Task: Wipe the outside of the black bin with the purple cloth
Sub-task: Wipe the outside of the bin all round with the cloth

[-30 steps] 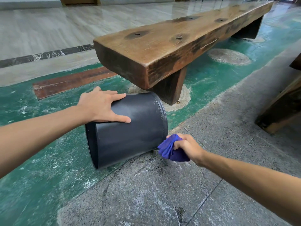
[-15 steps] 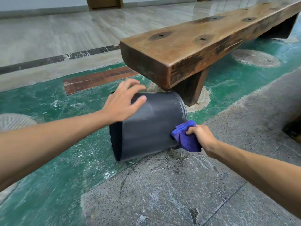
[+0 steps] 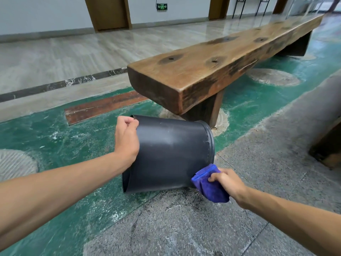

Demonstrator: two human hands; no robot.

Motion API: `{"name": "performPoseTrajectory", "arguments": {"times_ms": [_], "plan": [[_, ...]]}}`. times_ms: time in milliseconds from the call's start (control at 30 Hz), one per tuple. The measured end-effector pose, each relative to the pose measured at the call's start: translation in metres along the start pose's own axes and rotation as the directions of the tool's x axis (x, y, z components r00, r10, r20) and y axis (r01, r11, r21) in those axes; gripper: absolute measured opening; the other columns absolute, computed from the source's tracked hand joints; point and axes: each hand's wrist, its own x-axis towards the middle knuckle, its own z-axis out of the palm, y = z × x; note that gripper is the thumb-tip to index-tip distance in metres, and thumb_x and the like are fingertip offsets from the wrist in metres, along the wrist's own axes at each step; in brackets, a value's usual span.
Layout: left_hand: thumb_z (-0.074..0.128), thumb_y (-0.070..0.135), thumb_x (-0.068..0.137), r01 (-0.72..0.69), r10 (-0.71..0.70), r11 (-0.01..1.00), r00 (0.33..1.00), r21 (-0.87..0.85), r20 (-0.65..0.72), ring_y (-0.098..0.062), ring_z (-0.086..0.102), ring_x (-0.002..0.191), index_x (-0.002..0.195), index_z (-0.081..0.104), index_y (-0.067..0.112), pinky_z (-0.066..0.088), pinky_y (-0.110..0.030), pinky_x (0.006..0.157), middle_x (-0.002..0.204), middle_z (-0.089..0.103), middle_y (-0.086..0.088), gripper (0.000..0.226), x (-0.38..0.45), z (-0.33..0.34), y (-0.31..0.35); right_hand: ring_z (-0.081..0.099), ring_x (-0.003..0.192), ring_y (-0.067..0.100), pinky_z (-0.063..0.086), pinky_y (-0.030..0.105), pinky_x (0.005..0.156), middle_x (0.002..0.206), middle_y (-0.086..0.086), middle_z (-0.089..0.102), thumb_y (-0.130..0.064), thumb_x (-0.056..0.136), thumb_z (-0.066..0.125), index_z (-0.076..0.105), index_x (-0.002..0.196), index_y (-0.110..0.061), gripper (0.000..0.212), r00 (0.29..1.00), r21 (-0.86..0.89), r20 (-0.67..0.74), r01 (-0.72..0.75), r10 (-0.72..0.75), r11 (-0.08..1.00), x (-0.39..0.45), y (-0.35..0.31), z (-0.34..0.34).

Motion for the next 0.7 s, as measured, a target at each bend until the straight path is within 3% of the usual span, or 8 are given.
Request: {"name": "performPoseTrajectory", "arguments": {"times_ms": [67, 167, 267, 400, 500, 533, 633, 700], "plan": [[0.055, 0.016, 0.095, -0.01, 0.01, 1.0, 0.999, -0.001, 0.036, -0.01, 0.044, 0.07, 0.092, 0.054, 0.009, 0.034, -0.012, 0.057, 0.077, 0.048, 0.005, 0.008, -0.003, 0.002, 0.008, 0.057, 0.062, 0.014, 0.041, 0.025, 0.057, 0.056, -0.01, 0.065, -0.023, 0.069, 0.067, 0.069, 0.065, -0.01, 0.014, 0.97, -0.038, -0.205, 0.124, -0.129, 0.992, 0.002, -0.005, -0.007], [0.057, 0.018, 0.094, -0.009, 0.011, 1.0, 0.995, -0.022, 0.104, -0.016, 0.048, 0.074, 0.09, 0.054, 0.01, 0.041, -0.028, 0.069, 0.078, 0.05, 0.002, 0.009, -0.01, 0.006, 0.017, 0.052, 0.062, 0.013, 0.044, 0.029, 0.057, 0.056, -0.008, 0.06, -0.024, 0.084, 0.068, 0.061, 0.066, -0.011, 0.023, 0.836, -0.067, -0.47, 0.285, -0.282, 0.956, 0.012, -0.029, -0.025], [0.058, 0.021, 0.095, -0.01, 0.017, 0.999, 0.987, -0.041, 0.157, -0.022, 0.055, 0.086, 0.086, 0.053, 0.016, 0.045, -0.04, 0.082, 0.087, 0.056, -0.001, 0.011, -0.018, 0.012, 0.026, 0.053, 0.059, 0.01, 0.042, 0.03, 0.059, 0.057, -0.009, 0.06, -0.053, 0.086, 0.057, 0.061, 0.067, -0.02, 0.037, 0.747, -0.101, -0.591, 0.304, -0.303, 0.947, 0.021, -0.064, -0.04], [0.059, 0.02, 0.096, 0.008, 0.004, 0.998, 0.983, -0.061, 0.184, -0.023, 0.057, 0.084, 0.086, 0.055, 0.017, 0.048, -0.042, 0.08, 0.088, 0.058, -0.005, 0.011, -0.024, 0.021, 0.037, 0.067, 0.075, 0.028, 0.046, 0.034, 0.065, 0.061, 0.0, 0.065, -0.058, 0.087, 0.051, 0.059, 0.062, -0.013, 0.052, 0.76, -0.317, -0.52, 0.253, -0.391, 0.914, 0.031, -0.101, -0.038], [0.059, 0.017, 0.097, 0.021, 0.0, 0.995, 0.975, -0.093, 0.223, -0.02, 0.058, 0.077, 0.089, 0.056, 0.012, 0.049, -0.029, 0.064, 0.085, 0.059, -0.007, 0.009, -0.026, 0.024, 0.041, 0.059, 0.113, 0.036, 0.046, 0.038, 0.086, 0.071, 0.007, 0.065, -0.045, 0.093, 0.053, 0.056, 0.058, -0.017, 0.045, 0.802, -0.383, -0.418, 0.271, -0.427, 0.883, 0.035, -0.116, -0.018], [0.059, 0.017, 0.097, 0.012, 0.009, 0.996, 0.971, -0.085, 0.239, -0.019, 0.059, 0.076, 0.09, 0.057, 0.011, 0.049, -0.026, 0.062, 0.085, 0.06, -0.007, 0.009, -0.026, 0.025, 0.042, 0.059, 0.113, 0.036, 0.047, 0.038, 0.086, 0.076, 0.01, 0.067, -0.043, 0.093, 0.052, 0.056, 0.06, -0.019, 0.041, 0.822, -0.376, -0.386, 0.275, -0.419, 0.885, 0.036, -0.119, -0.01], [0.06, 0.017, 0.097, -0.011, 0.025, 0.998, 0.963, -0.055, 0.27, -0.021, 0.06, 0.079, 0.093, 0.058, 0.009, 0.05, -0.028, 0.064, 0.088, 0.062, -0.012, 0.009, -0.023, 0.027, 0.044, 0.066, 0.084, 0.032, 0.051, 0.034, 0.071, 0.072, 0.003, 0.068, -0.046, 0.087, 0.046, 0.064, 0.073, -0.027, 0.029, 0.869, -0.286, -0.335, 0.275, -0.365, 0.918, 0.038, -0.129, 0.009], [0.06, 0.019, 0.097, -0.05, 0.049, 0.999, 0.964, -0.002, 0.26, -0.019, 0.061, 0.08, 0.097, 0.058, 0.008, 0.051, -0.026, 0.07, 0.088, 0.063, -0.01, 0.011, -0.021, 0.028, 0.044, 0.067, 0.081, 0.029, 0.053, 0.033, 0.069, 0.077, -0.001, 0.07, -0.05, 0.085, 0.044, 0.067, 0.082, -0.029, 0.031, 0.873, -0.26, -0.321, 0.292, -0.368, 0.92, 0.039, -0.139, 0.016]]}}
